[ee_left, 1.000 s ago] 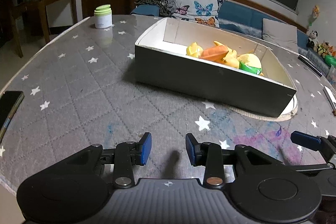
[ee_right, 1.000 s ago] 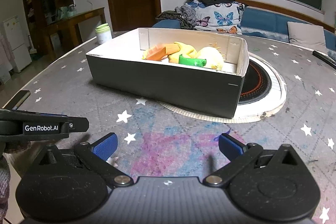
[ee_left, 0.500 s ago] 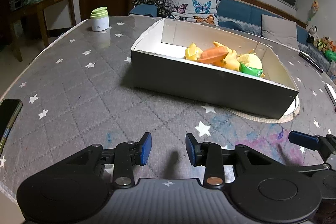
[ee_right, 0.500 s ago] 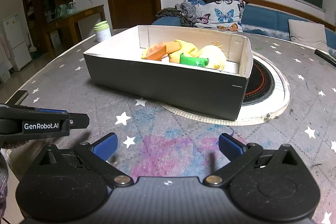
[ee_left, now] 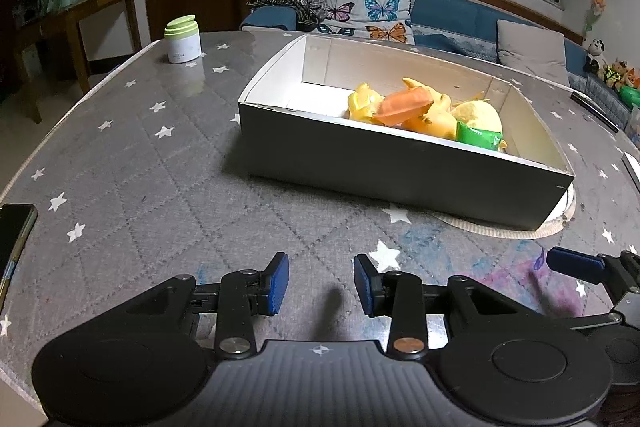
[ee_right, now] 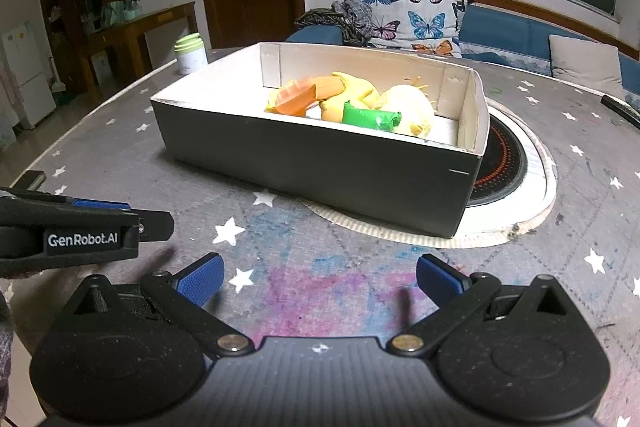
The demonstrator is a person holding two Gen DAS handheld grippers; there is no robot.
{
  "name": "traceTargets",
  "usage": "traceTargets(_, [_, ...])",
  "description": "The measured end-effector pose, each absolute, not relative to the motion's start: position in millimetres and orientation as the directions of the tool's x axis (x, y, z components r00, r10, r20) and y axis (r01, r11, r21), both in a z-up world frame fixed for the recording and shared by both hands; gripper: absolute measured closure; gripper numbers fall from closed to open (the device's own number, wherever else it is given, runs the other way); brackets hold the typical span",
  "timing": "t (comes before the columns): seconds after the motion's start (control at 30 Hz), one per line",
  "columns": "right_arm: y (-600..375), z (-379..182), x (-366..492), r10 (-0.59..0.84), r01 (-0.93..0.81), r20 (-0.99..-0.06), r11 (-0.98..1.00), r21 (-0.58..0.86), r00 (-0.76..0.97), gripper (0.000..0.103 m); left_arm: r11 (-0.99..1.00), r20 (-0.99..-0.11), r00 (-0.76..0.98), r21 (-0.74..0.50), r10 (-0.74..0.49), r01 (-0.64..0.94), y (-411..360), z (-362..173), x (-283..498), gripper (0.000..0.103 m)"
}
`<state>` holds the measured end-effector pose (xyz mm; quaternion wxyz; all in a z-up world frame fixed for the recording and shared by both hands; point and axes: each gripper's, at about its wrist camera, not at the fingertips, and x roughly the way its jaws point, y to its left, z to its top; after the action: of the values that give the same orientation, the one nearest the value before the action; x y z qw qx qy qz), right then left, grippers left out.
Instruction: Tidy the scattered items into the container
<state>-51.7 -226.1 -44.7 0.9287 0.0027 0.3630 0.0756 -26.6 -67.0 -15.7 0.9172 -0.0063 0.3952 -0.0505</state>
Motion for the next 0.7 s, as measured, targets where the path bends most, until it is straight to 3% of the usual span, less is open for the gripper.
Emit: traceTargets(0.7, [-227.5,-44.8,-27.5,0.122,-0.106,-0.703,0.992,0.066,0.701,0.000,0.990,-0.732,0.676,0.011,-0.088,0.141,-78.7,-10.9,-2.7,0.065])
